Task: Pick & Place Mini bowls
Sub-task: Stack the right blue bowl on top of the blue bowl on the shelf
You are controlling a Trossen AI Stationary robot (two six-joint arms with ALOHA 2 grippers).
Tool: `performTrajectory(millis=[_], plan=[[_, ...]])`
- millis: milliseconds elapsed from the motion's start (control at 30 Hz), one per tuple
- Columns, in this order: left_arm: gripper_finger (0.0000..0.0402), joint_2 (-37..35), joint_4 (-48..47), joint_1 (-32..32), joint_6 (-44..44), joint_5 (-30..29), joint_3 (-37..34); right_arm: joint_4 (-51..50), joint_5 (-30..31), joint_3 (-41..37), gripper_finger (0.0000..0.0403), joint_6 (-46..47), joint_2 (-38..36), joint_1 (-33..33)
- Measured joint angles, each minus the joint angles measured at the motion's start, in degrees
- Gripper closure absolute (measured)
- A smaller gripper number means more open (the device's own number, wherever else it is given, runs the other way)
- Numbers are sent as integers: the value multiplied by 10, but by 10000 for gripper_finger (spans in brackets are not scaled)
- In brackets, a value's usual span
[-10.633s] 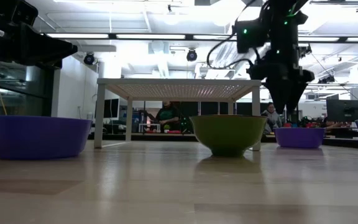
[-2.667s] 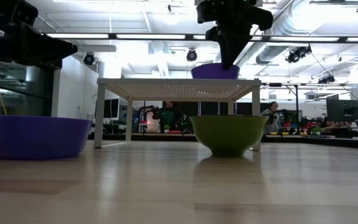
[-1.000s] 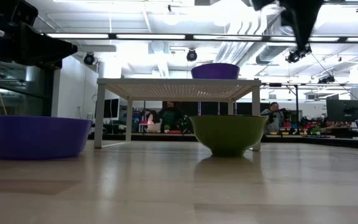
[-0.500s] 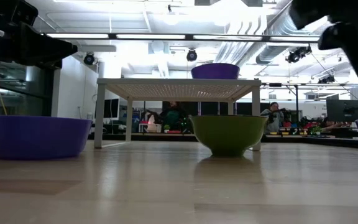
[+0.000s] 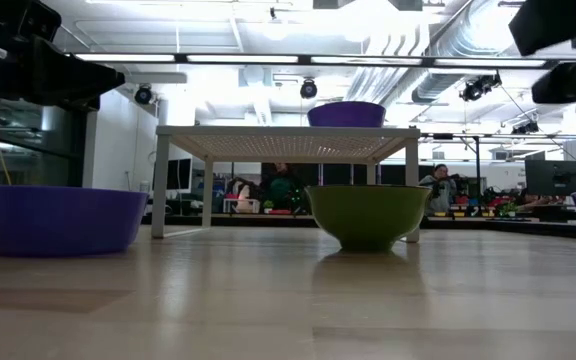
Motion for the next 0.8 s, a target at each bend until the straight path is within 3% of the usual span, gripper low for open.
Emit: performTrajectory(millis=[333,800], plan=[[330,0,0,0,0,0,0,24,-25,-21,249,64,19,-13],[330,0,0,0,0,0,0,36,-1,-21,250,188,45,-17]])
